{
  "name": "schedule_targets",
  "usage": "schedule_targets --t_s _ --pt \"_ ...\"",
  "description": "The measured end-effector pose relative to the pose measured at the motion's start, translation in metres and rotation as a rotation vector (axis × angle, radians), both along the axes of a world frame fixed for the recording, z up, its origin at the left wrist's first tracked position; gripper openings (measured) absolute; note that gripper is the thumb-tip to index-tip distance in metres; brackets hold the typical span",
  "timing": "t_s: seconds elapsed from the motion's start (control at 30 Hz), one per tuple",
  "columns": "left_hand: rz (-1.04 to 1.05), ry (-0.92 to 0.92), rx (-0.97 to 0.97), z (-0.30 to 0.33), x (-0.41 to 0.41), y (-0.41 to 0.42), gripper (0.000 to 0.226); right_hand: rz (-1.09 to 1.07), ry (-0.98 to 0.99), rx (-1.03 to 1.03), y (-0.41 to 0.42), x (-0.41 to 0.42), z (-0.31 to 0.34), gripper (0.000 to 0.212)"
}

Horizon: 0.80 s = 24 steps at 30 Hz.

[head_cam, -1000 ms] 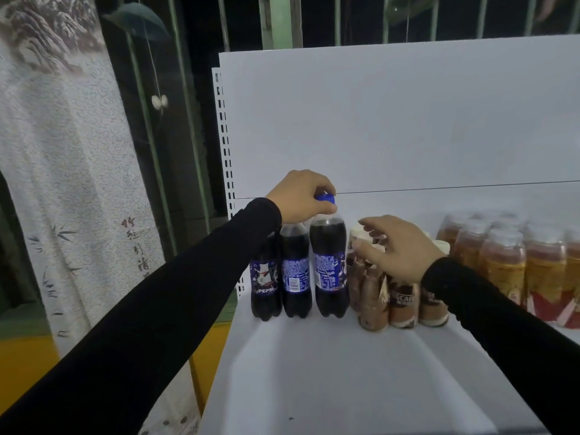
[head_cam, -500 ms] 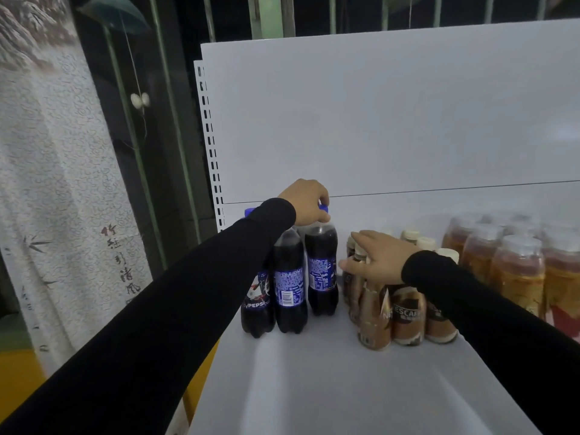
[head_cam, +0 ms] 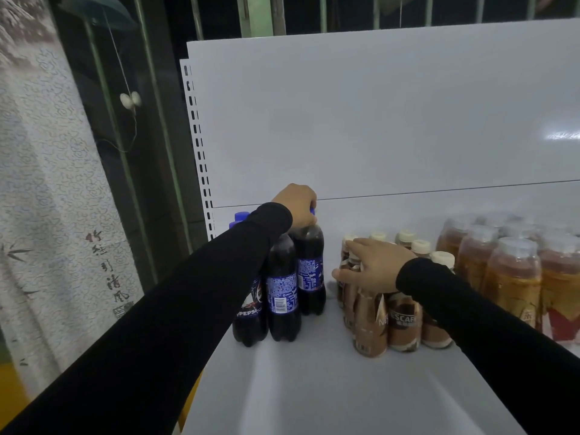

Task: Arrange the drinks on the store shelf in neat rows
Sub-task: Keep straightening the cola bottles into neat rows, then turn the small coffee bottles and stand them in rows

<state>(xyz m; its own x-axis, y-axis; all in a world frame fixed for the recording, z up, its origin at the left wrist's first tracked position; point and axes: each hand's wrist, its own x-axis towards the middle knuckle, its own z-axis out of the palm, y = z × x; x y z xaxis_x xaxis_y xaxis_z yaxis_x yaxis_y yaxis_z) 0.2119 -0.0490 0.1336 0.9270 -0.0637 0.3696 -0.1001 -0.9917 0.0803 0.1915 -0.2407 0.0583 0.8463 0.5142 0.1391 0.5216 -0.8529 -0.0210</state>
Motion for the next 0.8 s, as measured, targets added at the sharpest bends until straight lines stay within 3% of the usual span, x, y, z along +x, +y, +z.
schedule_targets --t_s 0.4,0.47,0.57,0.8 --pt "0.043 0.082 0.187 0.003 -0.005 -0.01 0.007 0.014 -0.027 0.111 -0.001 0.0 -0.002 0.076" --pt "0.044 0.072 0.179 0.003 -0.008 -0.008 0.014 0.033 -0.04 0.157 -0.002 -0.004 -0.001 0.077" --pt "0.023 -0.011 0.131 0.005 -0.018 -0.008 0.032 0.07 -0.104 0.265 -0.007 -0.008 0.001 0.072" --pt "-0.147 -0.209 -0.181 -0.019 -0.064 -0.03 0.036 0.091 -0.308 0.444 -0.036 -0.022 -0.005 0.056"
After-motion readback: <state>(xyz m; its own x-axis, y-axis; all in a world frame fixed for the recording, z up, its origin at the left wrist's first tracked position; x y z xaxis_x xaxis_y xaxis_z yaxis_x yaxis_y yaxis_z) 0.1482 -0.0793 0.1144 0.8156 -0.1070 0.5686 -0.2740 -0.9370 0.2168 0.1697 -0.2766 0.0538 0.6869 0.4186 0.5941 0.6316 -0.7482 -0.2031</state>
